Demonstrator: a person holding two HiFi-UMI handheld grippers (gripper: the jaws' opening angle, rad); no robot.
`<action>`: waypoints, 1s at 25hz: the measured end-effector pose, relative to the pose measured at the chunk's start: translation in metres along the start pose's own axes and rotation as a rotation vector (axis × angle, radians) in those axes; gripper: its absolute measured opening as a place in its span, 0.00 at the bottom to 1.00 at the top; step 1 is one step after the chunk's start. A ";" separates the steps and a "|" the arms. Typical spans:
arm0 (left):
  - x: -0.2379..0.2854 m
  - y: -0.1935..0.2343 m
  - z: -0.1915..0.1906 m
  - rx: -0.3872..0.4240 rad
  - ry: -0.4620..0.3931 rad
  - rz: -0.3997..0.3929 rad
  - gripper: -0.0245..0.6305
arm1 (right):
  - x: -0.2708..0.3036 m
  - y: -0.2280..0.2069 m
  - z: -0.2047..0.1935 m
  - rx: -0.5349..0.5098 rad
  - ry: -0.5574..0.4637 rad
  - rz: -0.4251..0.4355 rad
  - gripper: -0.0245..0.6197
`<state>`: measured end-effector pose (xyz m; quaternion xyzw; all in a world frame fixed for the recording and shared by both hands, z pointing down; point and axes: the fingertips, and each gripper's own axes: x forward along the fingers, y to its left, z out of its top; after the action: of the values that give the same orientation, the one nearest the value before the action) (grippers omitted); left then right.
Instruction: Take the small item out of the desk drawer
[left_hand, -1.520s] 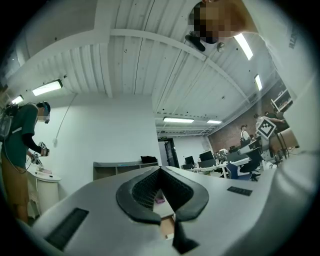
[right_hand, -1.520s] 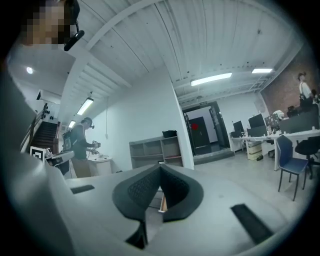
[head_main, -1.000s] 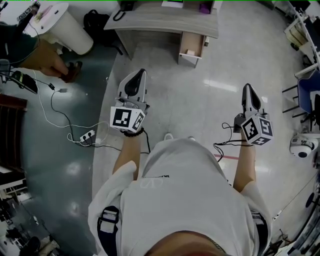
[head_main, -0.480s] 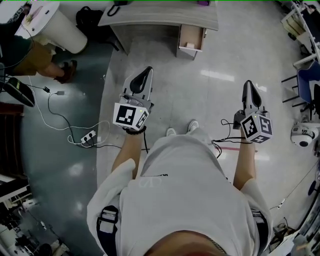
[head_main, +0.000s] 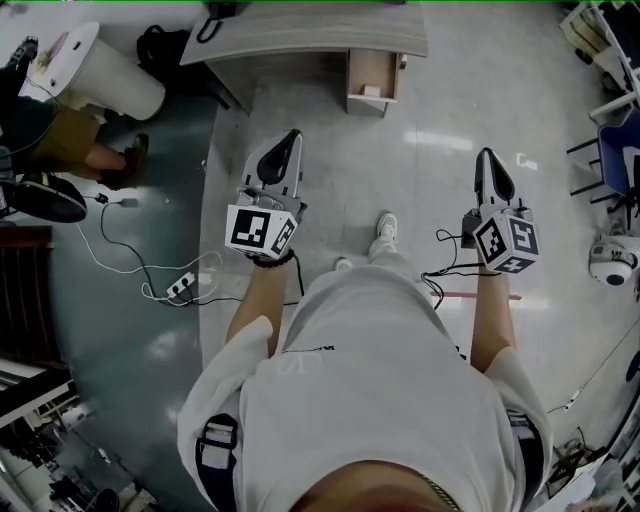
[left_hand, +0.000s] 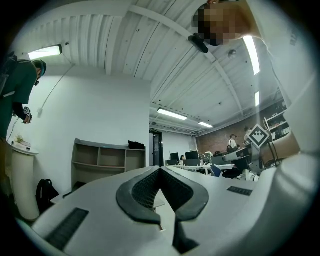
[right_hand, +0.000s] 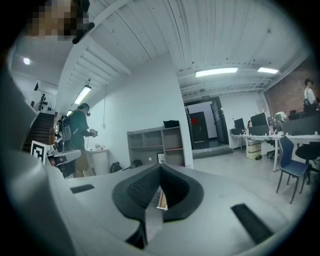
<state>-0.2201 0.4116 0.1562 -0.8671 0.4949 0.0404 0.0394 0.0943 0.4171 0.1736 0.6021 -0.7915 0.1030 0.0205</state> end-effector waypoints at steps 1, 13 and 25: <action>0.011 -0.001 -0.001 0.002 0.003 0.000 0.04 | 0.008 -0.006 0.000 -0.002 0.005 0.009 0.04; 0.160 -0.007 -0.029 -0.003 0.039 0.025 0.04 | 0.123 -0.099 0.013 0.031 0.046 0.093 0.04; 0.227 0.002 -0.052 -0.019 0.068 0.102 0.04 | 0.192 -0.157 -0.003 0.056 0.112 0.146 0.04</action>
<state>-0.1050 0.2106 0.1834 -0.8421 0.5389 0.0178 0.0123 0.1917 0.1957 0.2278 0.5363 -0.8278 0.1597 0.0401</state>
